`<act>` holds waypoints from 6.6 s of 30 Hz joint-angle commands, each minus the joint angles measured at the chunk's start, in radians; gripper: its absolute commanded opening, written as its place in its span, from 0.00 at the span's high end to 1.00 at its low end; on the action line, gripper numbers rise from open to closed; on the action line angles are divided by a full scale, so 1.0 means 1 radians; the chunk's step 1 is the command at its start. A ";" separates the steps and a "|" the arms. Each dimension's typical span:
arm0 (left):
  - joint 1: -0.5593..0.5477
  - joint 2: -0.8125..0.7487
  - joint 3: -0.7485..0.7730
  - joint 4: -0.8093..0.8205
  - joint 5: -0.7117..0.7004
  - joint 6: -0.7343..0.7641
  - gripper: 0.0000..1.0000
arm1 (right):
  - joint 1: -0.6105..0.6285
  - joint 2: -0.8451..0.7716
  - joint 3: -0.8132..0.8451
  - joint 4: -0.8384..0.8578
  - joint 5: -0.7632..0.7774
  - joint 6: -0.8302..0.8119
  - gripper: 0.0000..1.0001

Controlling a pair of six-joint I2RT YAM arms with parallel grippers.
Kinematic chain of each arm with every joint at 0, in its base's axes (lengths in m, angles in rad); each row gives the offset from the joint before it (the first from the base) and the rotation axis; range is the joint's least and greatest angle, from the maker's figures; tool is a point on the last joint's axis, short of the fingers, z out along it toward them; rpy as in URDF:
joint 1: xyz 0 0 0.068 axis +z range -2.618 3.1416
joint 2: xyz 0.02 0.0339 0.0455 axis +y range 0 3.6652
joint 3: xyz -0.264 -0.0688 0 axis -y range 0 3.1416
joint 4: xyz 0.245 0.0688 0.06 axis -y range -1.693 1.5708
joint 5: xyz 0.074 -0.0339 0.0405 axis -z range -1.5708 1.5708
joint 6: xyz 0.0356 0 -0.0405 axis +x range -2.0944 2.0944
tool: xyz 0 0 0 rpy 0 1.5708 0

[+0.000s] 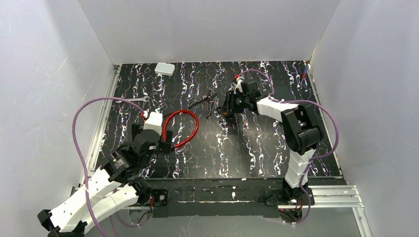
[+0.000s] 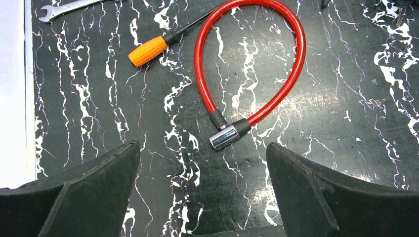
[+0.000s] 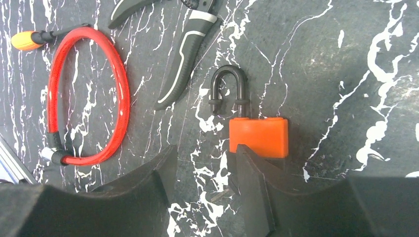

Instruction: Unlock with the key

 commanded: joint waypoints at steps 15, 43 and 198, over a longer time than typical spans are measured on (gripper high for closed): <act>0.012 0.004 0.015 0.003 -0.018 0.007 0.02 | 0.004 -0.155 0.004 -0.049 0.108 -0.020 0.45; 0.015 -0.008 0.015 -0.001 -0.007 0.015 0.02 | 0.004 -0.305 -0.225 -0.201 0.540 0.032 0.49; 0.031 -0.026 0.009 0.024 0.091 0.033 0.02 | 0.084 -0.100 -0.089 -0.303 0.471 -0.136 0.99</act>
